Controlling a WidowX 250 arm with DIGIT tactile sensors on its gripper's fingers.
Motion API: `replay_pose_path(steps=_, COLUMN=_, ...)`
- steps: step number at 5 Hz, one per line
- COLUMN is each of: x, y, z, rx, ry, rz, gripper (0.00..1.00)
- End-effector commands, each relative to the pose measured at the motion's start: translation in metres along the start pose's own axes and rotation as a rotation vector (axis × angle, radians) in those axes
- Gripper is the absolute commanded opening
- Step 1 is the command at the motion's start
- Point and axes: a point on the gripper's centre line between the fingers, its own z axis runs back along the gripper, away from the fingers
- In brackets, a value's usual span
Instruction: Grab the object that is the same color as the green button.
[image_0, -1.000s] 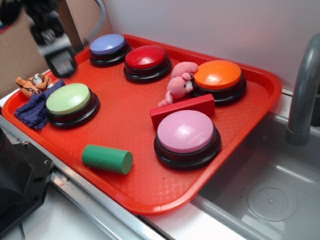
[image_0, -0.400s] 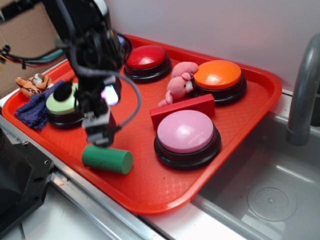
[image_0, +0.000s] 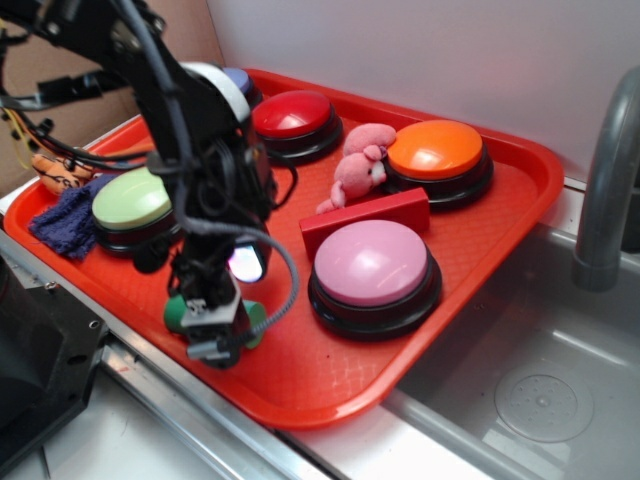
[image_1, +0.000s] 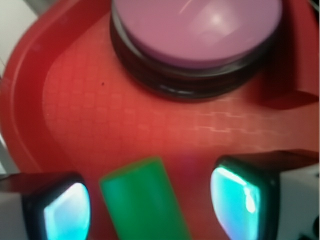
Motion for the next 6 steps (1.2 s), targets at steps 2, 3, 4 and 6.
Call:
replay_pose_path(steps=2, x=-0.010, y=0.012, z=-0.009, rx=0.043, ry=0.053, rz=0.083, gripper=1.00)
replay_pose_path(steps=3, x=-0.013, y=0.018, z=-0.004, rx=0.090, ry=0.078, rz=0.116, gripper=0.96)
replay_pose_path(steps=4, x=-0.015, y=0.022, z=-0.004, rx=0.092, ry=0.081, rz=0.163, gripper=0.00)
replay_pose_path(steps=6, x=-0.018, y=0.024, z=0.007, rx=0.107, ry=0.141, rz=0.293, gripper=0.00)
